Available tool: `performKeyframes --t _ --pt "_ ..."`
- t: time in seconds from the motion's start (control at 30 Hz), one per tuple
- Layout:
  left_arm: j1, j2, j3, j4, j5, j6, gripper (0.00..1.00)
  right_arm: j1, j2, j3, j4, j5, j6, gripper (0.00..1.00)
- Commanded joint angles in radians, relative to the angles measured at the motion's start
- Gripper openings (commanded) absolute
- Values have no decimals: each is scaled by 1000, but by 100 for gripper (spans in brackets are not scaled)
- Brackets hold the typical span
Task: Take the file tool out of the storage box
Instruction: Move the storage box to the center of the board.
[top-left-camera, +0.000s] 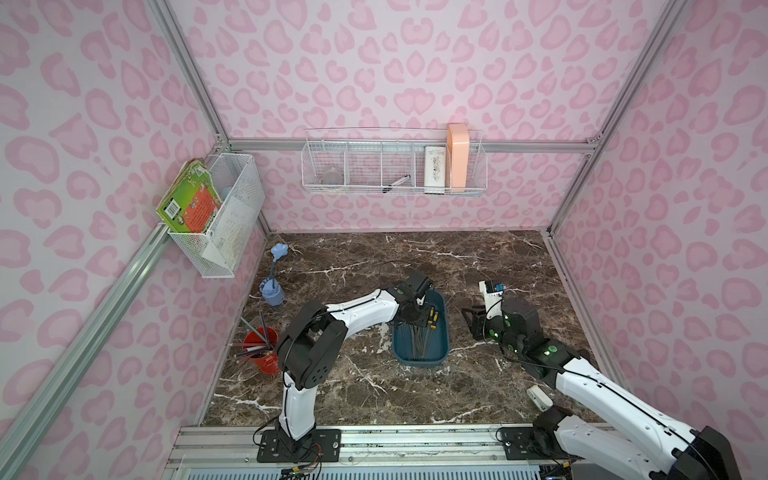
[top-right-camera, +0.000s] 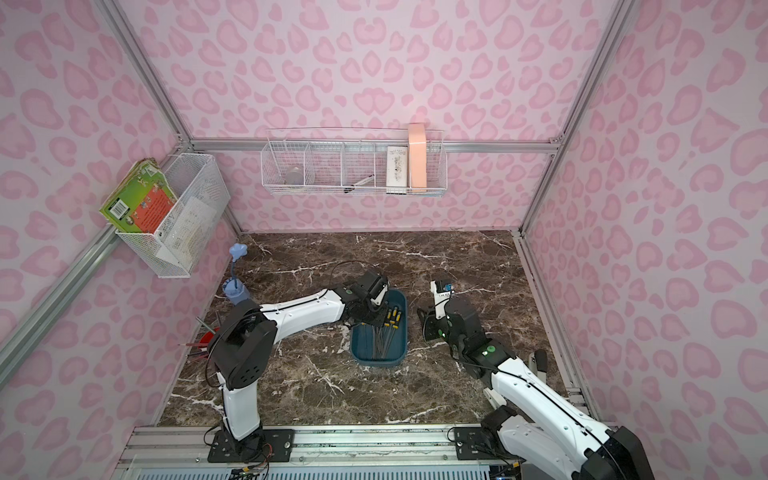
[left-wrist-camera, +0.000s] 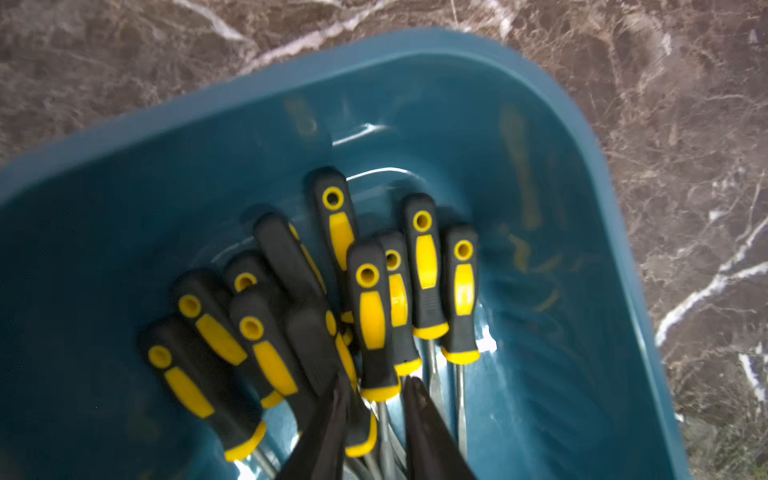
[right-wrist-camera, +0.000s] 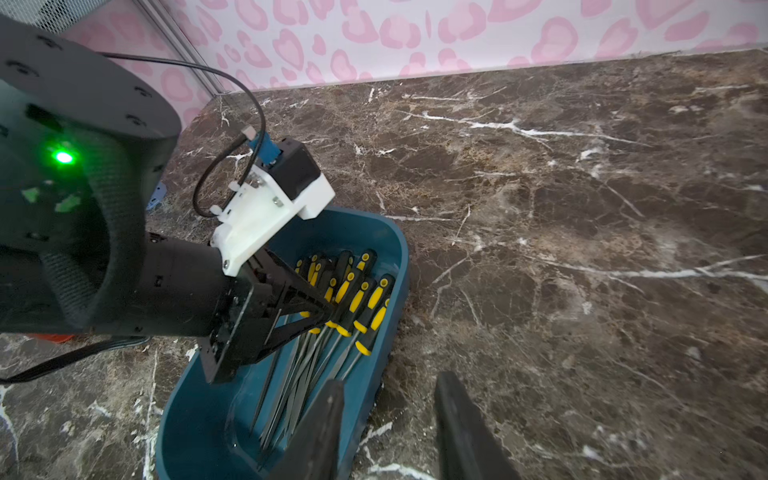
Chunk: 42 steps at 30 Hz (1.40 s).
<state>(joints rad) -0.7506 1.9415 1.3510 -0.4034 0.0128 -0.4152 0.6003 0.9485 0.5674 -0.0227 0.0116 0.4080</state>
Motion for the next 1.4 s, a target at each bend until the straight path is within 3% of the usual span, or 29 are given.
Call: performKeyframes --t 0.0,0.2,0.3,0.43,0.83,1.1,1.23,1.37 --pt "1 -11 -22 -22 -53 10 30 1 -7 -7 33 -11 -11 37" --pt "0 -55 -32 -27 -67 24 34 1 7 -13 40 -20 -14 37" --pt "5 1 53 -149 -101 16 36 1 4 -15 46 -31 -20 37" --pt "5 11 41 -98 -51 16 35 1 -15 -20 45 -12 -23 37" --pt "-1 71 99 -144 -50 23 31 1 -11 -21 35 2 -28 38" --pt "0 95 99 -150 -59 18 37 1 -7 -24 42 -2 -29 38" --pt "-3 108 128 -152 -68 13 31 1 -4 -24 44 -3 -29 38" --pt "-4 110 130 -155 -73 10 18 3 -4 -26 48 -5 -29 38"
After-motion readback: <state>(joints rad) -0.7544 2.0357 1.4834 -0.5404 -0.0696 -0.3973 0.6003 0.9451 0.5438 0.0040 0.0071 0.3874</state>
